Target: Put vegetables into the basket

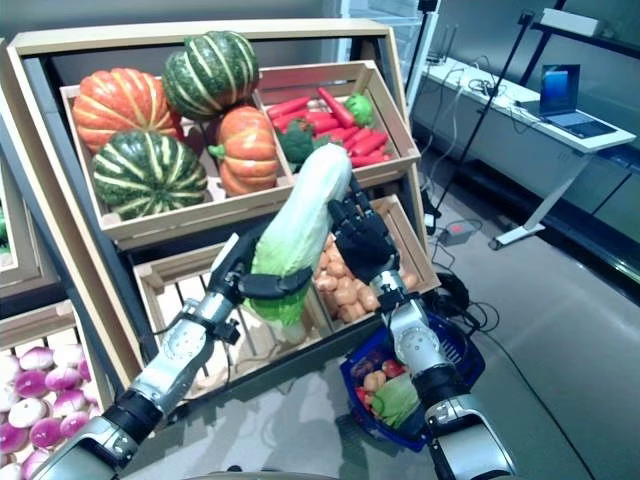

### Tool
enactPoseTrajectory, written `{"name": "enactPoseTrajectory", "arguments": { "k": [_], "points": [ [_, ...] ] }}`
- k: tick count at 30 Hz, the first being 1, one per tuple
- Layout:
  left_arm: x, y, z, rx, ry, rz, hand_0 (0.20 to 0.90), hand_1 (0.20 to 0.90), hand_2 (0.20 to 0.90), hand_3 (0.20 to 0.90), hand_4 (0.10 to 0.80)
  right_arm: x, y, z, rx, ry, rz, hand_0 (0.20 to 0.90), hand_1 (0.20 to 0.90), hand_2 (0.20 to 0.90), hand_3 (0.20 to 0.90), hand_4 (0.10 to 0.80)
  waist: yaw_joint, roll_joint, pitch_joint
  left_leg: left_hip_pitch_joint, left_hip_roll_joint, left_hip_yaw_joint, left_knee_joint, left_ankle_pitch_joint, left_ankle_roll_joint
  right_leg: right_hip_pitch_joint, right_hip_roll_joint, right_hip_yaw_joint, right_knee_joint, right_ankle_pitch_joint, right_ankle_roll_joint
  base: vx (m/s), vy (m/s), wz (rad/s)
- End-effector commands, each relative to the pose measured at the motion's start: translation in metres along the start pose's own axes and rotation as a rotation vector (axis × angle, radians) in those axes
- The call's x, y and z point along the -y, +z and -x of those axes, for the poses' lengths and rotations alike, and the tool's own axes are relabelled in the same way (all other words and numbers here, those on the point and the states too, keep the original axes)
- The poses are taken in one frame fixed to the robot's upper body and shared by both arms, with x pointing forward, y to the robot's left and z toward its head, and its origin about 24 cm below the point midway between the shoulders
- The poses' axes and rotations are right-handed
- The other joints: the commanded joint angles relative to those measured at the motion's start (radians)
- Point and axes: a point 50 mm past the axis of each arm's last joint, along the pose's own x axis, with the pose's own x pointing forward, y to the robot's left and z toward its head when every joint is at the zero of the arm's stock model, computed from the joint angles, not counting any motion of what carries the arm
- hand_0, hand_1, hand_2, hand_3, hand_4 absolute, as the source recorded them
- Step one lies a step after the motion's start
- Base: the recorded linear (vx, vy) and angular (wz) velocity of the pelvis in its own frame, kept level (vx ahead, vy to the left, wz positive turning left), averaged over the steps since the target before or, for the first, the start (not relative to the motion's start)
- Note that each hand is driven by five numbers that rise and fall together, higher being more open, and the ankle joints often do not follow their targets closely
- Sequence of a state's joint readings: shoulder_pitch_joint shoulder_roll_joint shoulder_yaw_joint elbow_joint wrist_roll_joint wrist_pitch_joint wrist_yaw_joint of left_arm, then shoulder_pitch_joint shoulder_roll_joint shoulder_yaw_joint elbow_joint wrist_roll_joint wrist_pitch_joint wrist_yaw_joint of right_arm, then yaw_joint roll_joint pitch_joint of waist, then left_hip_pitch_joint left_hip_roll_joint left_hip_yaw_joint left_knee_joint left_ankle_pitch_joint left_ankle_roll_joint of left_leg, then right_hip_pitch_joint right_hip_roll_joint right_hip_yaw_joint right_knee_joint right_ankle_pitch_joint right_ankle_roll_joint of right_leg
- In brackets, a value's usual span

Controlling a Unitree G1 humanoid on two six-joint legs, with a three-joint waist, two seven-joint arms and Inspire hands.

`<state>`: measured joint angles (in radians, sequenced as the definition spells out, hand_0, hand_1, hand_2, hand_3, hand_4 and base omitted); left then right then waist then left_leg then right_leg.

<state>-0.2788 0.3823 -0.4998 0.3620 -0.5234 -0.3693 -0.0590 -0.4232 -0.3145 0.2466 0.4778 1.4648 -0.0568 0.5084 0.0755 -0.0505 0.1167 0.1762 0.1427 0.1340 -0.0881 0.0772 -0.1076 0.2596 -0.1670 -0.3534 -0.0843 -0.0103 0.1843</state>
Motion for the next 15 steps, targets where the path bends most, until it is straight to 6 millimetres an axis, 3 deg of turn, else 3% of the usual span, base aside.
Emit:
{"name": "enactPoseTrajectory", "arguments": {
  "k": [1, 10, 15],
  "points": [
    [0.038, -0.007, -0.013, -0.044, -0.248, 0.075, 0.3, 0.3, 0.3, 0.3, 0.4, -0.101, 0.035, -0.068, 0.194, 0.568, -0.041, 0.9, 0.9, 0.9, 0.9, 0.8, 0.008, 0.011, -0.073, 0.03, -0.01, 0.003, 0.001, -0.097, 0.014, -0.017, -0.016, -0.001, 0.038, 0.004, -0.055, -0.013, -0.013, -0.06],
    [0.046, -0.015, -0.011, -0.098, -0.292, 0.102, 0.3, 0.3, 0.3, 0.3, 0.4, -0.113, 0.035, -0.069, 0.211, 0.629, -0.067, 0.9, 0.9, 0.9, 0.9, 0.8, 0.009, 0.009, -0.07, 0.028, -0.01, 0.005, 0.001, -0.095, 0.019, -0.02, -0.015, 0.007, 0.038, 0.007, -0.056, -0.002, -0.003, -0.01],
    [0.049, -0.007, -0.013, -0.058, -0.339, -0.005, 0.3, 0.3, 0.3, 0.3, 0.4, -0.112, 0.031, -0.069, 0.185, 0.62, -0.042, 0.9, 0.9, 0.9, 0.9, 0.8, 0.008, 0.009, -0.069, 0.027, -0.009, 0.004, 0.001, -0.095, 0.021, -0.022, -0.015, 0.011, 0.037, 0.008, -0.056, 0.0, 0.0, 0.0]
  ]
}}
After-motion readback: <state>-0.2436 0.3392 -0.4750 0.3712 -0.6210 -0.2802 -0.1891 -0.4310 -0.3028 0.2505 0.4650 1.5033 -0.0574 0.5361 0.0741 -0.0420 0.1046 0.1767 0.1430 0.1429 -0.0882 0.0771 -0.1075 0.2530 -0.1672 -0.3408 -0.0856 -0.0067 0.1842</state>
